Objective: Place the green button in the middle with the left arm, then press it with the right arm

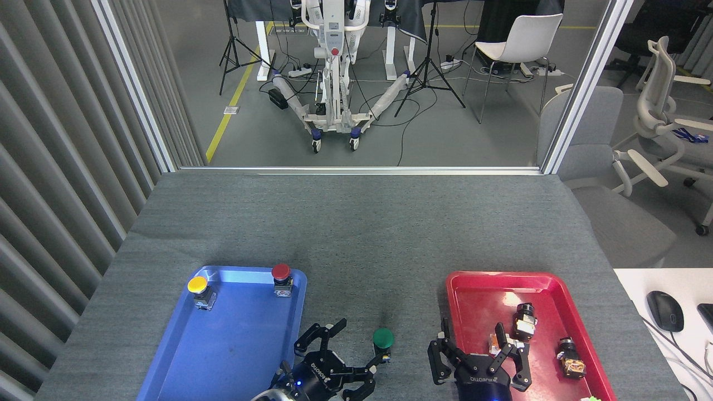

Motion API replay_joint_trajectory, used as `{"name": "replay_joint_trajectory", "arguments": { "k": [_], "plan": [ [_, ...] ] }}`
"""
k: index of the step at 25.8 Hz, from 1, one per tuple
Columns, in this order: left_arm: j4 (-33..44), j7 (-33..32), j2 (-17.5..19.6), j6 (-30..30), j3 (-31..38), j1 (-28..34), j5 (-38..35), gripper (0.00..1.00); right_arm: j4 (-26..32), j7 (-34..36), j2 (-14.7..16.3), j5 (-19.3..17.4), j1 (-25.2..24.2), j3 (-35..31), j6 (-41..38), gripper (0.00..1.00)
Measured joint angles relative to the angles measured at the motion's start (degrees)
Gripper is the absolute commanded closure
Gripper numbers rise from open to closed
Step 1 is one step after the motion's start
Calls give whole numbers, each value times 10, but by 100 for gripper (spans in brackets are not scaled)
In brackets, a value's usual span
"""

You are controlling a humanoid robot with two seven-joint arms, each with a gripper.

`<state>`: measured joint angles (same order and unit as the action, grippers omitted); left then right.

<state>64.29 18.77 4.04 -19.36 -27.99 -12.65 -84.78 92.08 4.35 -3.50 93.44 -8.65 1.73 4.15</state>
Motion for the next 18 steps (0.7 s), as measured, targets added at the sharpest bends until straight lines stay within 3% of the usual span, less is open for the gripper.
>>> {"name": "replay_joint_trajectory", "arguments": {
  "k": [4,8,12,16,18],
  "plan": [
    [112,-3,48,0,81,81,11,1,-1,-1,0,-1,0,3,-1,20],
    [192,-4,71,8,204,155,53,2,-3,-4,-2,0,3,15,-25,53],
    [217,-4,78,15,334,188,105,2,-8,-1,-5,2,7,38,-53,82],
    [202,-4,84,12,402,195,125,1,-18,2,-6,3,9,59,-70,100],
    [192,-5,89,11,415,196,128,1,-30,0,-7,3,15,68,-71,100]
  ]
}}
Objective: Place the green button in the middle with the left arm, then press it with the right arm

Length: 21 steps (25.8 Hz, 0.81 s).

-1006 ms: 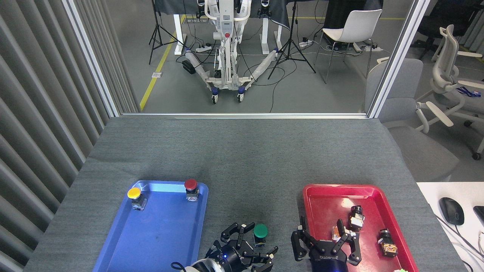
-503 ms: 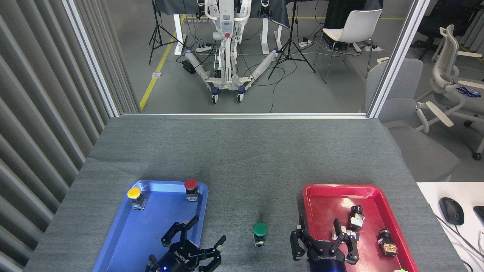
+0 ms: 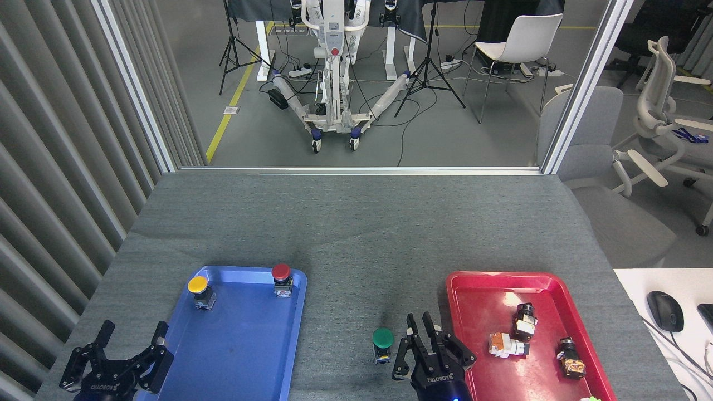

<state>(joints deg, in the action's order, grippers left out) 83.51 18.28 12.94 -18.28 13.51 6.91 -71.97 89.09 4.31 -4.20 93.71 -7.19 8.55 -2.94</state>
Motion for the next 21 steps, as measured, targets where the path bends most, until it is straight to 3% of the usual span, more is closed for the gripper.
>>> {"name": "replay_joint_trajectory", "arguments": {
  "k": [21],
  "plan": [
    [-60,1,9,0,12,-23,6,1,-112,-25,-11,6,43,50,41,100]
  ]
}}
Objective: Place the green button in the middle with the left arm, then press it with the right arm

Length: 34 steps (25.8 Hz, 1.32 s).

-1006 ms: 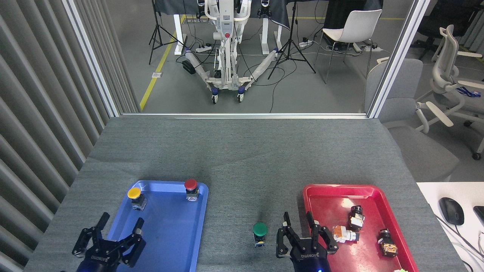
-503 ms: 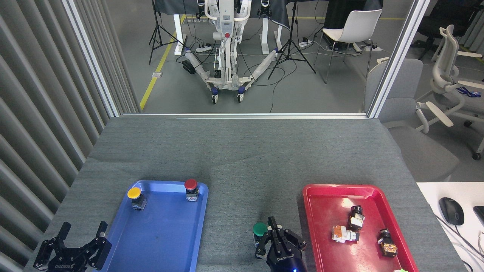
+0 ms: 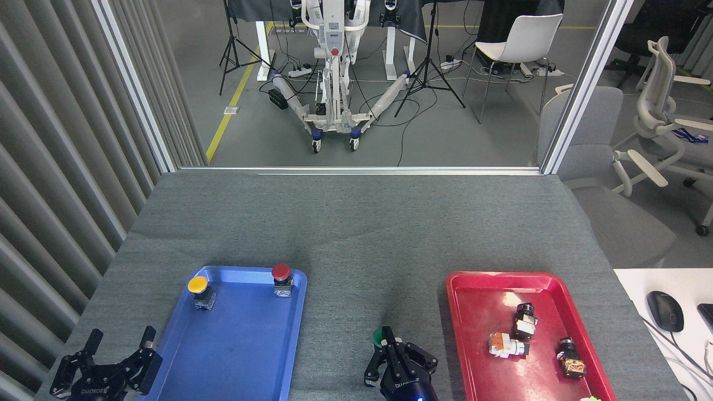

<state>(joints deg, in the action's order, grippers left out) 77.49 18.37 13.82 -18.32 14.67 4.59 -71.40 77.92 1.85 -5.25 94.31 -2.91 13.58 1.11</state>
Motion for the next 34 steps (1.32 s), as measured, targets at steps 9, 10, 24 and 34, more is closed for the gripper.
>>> {"name": "replay_joint_trajectory", "arguments": {
  "k": [9,10,24,34],
  "plan": [
    [-21,-1,3,0,0,-13,0,1,-32,22,0,-1,1,1,13,100],
    [-21,-1,3,0,0,-13,0,1,-33,24,0,-1,1,1,13,100],
    [-23,0,5,-1,0,-13,0,1,28,29,0,-3,0,-2,33,13],
    [-23,0,5,-1,0,-14,0,1,100,52,12,-6,-42,-59,57,0]
  ]
}}
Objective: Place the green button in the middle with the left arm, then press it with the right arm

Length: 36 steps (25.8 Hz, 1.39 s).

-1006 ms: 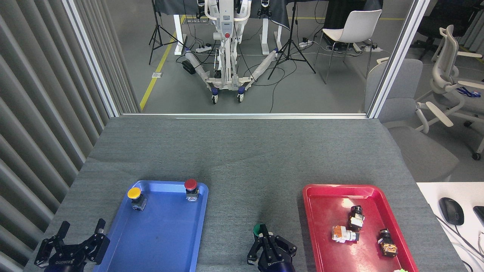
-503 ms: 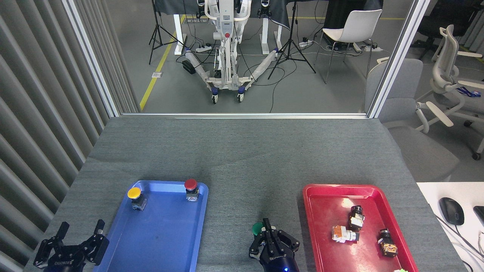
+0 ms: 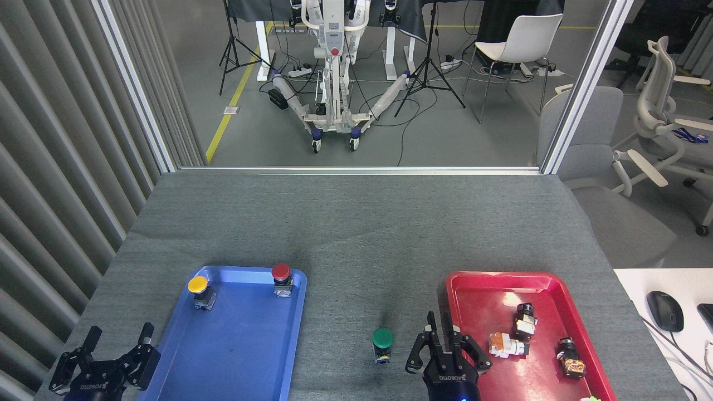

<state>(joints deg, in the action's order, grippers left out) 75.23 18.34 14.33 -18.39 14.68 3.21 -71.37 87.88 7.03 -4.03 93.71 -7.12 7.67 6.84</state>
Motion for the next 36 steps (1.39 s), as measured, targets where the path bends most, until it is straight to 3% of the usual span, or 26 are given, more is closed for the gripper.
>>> {"name": "replay_joint_trajectory", "arguments": {
  "k": [11,24,36],
  "plan": [
    [-1,0,0,1,0,0,0,1,44,4,14,1,-33,-53,2,0],
    [-1,0,0,3,0,-1,3,1,52,-5,13,-2,-35,-42,-1,0],
    [-13,0,1,2,0,-9,5,1,50,-5,36,-2,-34,-10,-1,0]
  ]
}}
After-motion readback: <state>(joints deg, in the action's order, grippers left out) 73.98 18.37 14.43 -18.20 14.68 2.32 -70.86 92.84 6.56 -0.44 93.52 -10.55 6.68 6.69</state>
